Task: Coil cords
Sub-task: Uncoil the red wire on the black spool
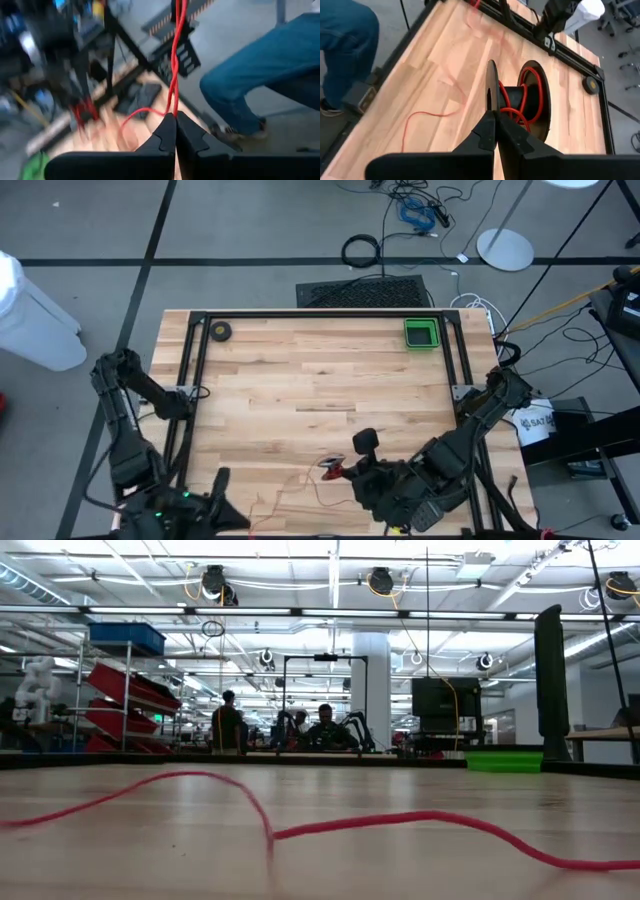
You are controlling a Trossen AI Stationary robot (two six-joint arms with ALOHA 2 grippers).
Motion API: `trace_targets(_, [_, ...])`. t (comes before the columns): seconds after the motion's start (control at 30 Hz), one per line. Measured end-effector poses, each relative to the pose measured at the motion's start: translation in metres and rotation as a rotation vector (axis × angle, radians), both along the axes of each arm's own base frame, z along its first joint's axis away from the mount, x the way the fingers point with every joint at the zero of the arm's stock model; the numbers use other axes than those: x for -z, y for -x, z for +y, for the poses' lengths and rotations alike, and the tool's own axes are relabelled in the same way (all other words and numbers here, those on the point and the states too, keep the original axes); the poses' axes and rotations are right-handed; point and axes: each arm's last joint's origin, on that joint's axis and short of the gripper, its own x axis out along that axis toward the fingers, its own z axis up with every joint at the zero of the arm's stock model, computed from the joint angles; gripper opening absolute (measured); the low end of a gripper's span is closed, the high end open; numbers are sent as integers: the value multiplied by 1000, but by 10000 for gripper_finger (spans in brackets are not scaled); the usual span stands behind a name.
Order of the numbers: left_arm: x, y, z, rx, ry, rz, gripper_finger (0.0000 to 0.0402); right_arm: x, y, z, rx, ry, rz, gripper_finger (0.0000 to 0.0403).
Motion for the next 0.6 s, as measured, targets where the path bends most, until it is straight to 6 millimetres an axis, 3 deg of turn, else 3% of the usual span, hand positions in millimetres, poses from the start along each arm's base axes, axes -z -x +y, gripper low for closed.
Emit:
trace_targets(0.3, [-24, 19, -16, -18, -75, -257, 2, 30, -21, -22, 20, -70, 86, 0])
trace_targets(0.6, [-31, 16, -15, -57, -67, -310, 2, 63, -51, -38, -203, -251, 60, 0])
